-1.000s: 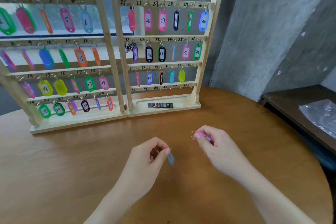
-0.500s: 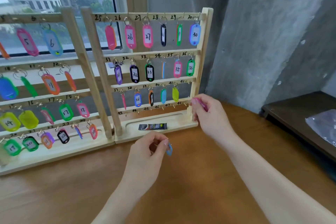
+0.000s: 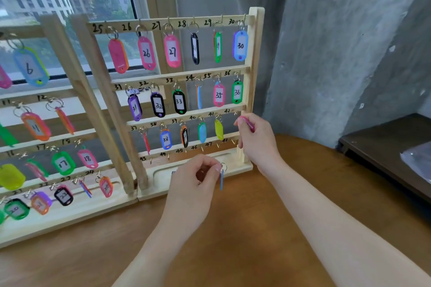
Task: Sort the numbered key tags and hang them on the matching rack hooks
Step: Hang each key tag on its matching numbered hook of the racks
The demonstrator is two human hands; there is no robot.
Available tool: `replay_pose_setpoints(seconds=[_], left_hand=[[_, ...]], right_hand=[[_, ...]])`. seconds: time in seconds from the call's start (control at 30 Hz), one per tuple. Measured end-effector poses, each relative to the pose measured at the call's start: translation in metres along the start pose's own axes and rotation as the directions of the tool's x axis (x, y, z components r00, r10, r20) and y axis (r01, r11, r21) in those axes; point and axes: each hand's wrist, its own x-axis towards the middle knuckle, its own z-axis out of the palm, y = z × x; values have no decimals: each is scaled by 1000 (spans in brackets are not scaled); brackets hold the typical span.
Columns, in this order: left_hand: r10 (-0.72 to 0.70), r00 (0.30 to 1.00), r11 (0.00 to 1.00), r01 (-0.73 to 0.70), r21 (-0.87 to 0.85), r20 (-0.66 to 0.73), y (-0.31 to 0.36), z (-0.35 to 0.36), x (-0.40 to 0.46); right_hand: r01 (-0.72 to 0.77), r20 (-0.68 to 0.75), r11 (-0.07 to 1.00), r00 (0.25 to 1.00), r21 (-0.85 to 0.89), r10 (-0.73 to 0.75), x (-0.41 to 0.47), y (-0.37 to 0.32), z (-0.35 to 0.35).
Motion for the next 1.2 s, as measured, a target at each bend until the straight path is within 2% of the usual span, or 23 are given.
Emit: replay_pose_setpoints(seconds=[0.13, 0.3, 0.47, 0.8, 1.07, 1.2], left_hand=[[10, 1000, 1000, -11, -15, -22, 13, 11, 24], [40, 997, 999, -39, 16, -62, 28, 27, 57], [66, 994, 997, -63, 42, -91, 35, 35, 76], [127, 983, 973, -98, 207, -130, 45, 43, 96], [123, 976, 905, -36, 424, -179, 35, 51, 105], [167, 974, 869, -71, 491, -154, 32, 52, 101]], right_hand=[[-11, 41, 1000, 999, 14, 11, -3, 1, 1], [-209, 178, 969, 957, -132, 230, -9, 15, -11], [-278, 155, 937, 937, -213, 314, -27, 31, -40], [-205, 174, 951, 953, -232, 248, -44, 30, -68], [-197, 197, 954, 950, -225, 242, -51, 35, -73], [-197, 220, 950, 943, -240, 251, -60, 31, -77]])
